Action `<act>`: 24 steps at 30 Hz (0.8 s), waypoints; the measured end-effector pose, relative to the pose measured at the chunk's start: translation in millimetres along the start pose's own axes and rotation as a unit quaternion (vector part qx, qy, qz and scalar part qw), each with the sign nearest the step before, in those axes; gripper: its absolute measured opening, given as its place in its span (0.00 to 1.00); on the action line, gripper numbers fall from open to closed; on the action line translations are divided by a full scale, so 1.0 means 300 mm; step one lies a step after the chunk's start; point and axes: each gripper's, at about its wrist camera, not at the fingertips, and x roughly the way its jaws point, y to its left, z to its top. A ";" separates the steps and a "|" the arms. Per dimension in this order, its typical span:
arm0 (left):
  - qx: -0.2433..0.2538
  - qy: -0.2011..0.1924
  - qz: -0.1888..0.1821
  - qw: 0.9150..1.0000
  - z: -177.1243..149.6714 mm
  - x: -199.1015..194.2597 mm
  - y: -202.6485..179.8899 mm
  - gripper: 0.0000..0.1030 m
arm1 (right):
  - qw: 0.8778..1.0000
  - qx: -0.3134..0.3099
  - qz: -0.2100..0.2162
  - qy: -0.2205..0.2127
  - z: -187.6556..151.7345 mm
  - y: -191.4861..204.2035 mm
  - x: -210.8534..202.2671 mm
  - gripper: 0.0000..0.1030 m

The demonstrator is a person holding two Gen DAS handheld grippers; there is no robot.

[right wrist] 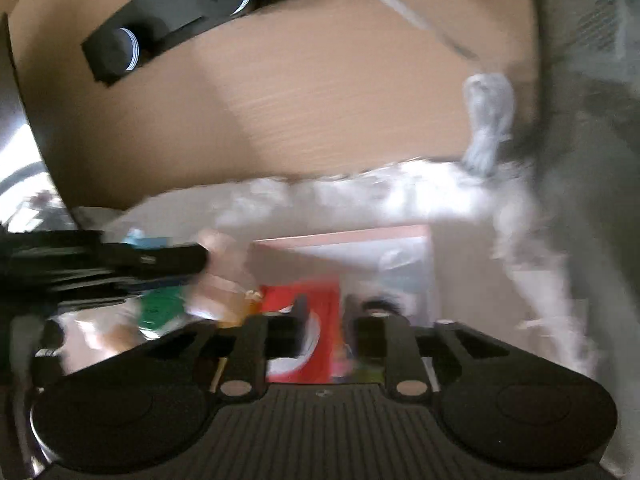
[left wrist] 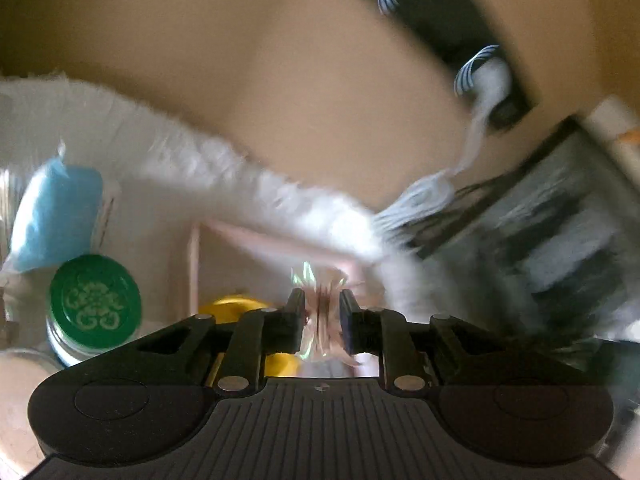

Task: Organize soft objects
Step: 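Carry the bow and red card into the pink box and open both tools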

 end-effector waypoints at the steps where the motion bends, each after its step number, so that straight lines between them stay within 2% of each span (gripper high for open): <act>1: 0.009 0.013 0.018 1.000 -0.010 0.046 -0.002 0.20 | 1.000 -0.005 -0.009 -0.007 -0.021 -0.009 -0.021 0.41; 4: 0.010 0.025 0.039 0.999 -0.044 0.104 0.023 0.21 | 0.998 -0.044 -0.041 -0.025 -0.098 -0.024 -0.075 0.51; 6: -0.008 0.006 0.051 0.999 -0.060 0.109 0.056 0.21 | 0.994 -0.080 -0.068 -0.036 -0.136 -0.023 -0.085 0.52; 8: -0.020 -0.018 0.049 0.998 -0.061 0.095 0.079 0.21 | 0.991 -0.100 -0.078 -0.034 -0.185 -0.012 -0.086 0.52; 12: -0.014 -0.040 0.048 0.998 -0.076 0.012 0.092 0.21 | 0.993 -0.103 -0.048 -0.026 -0.230 0.021 -0.077 0.52; 16: 0.005 -0.049 0.056 0.997 -0.117 -0.101 0.096 0.21 | 0.990 -0.142 -0.017 -0.014 -0.227 0.138 -0.015 0.52; 20: 0.026 -0.050 0.076 0.996 -0.198 -0.234 0.138 0.21 | 0.992 -0.122 -0.013 0.014 -0.172 0.160 0.119 0.51; 21: 0.027 -0.049 0.082 0.995 -0.217 -0.264 0.153 0.21 | 0.993 -0.118 -0.019 0.022 -0.160 0.158 0.161 0.48; 24: 0.024 -0.042 0.111 0.993 -0.284 -0.352 0.222 0.21 | 0.993 -0.115 -0.029 0.024 -0.136 0.148 0.256 0.47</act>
